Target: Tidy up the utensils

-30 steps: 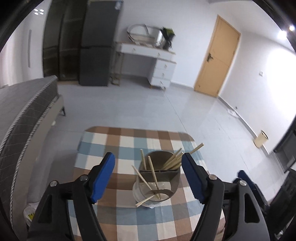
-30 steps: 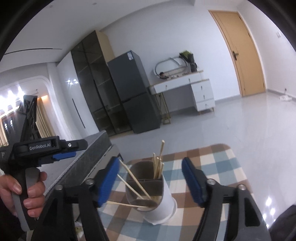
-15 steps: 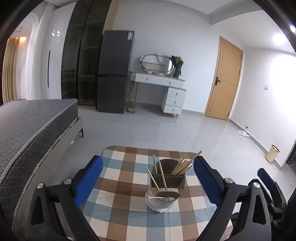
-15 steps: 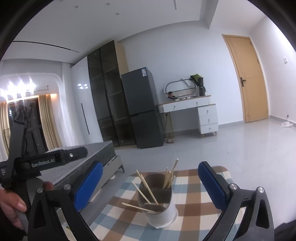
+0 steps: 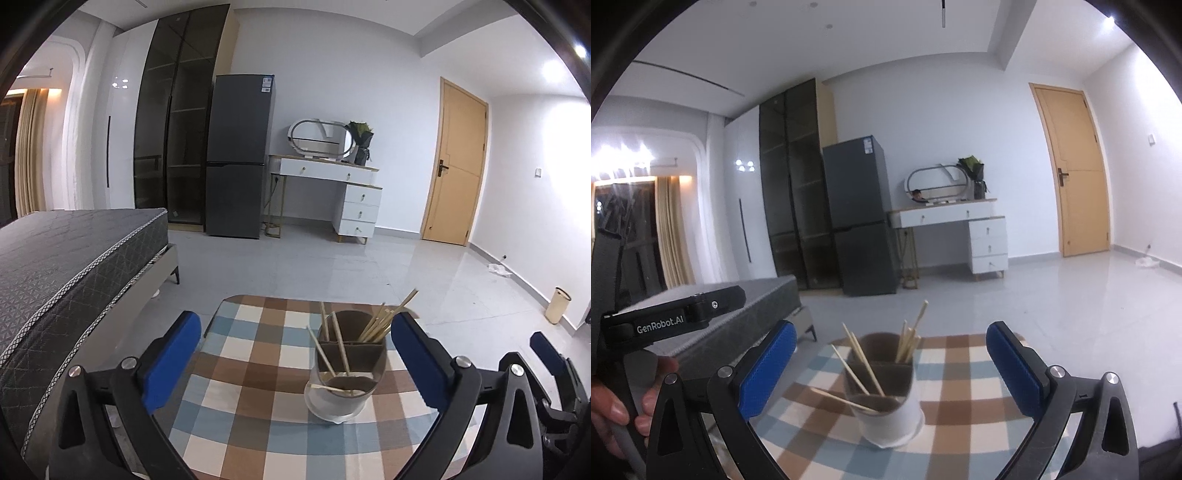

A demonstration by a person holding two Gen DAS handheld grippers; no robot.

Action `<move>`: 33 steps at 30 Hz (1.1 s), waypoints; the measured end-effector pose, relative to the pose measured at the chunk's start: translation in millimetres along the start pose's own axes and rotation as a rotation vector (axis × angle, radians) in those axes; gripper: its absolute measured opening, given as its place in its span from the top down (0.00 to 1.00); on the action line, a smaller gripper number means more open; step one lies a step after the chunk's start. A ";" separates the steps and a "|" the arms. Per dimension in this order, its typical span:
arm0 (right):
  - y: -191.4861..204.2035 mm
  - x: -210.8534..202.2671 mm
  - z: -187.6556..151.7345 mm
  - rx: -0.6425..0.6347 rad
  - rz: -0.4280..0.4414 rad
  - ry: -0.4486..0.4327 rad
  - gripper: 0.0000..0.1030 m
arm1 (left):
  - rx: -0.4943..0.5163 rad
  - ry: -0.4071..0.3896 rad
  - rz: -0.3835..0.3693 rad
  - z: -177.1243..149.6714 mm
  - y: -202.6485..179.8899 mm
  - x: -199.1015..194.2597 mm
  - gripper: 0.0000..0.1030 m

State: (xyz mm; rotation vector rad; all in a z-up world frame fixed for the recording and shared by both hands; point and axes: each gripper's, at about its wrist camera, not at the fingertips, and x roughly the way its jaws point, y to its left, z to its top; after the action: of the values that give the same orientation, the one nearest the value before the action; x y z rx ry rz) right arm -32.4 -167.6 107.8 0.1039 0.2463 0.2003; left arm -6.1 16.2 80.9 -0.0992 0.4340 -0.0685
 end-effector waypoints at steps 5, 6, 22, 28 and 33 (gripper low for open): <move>-5.7 11.5 -12.2 0.003 -0.021 0.051 0.00 | 0.023 0.014 0.027 -14.0 -2.7 17.5 0.03; -6.8 14.6 -14.8 0.001 -0.032 0.062 0.00 | 0.031 0.015 0.027 -16.2 -4.0 20.9 0.03; -10.6 44.2 -39.2 0.029 -0.039 0.171 0.00 | 0.028 0.095 0.063 -32.0 -0.8 49.4 0.03; -8.4 42.1 -38.3 0.030 -0.035 0.164 0.00 | 0.027 0.091 0.065 -32.3 -0.3 49.3 0.03; -8.2 41.9 -38.9 0.032 -0.039 0.166 0.00 | 0.030 0.094 0.069 -31.8 -0.7 51.3 0.03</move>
State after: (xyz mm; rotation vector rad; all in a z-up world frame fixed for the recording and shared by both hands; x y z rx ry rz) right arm -0.9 -163.8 59.5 0.1141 0.4167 0.1669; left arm 26.9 8.4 30.9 -0.0519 0.5300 -0.0116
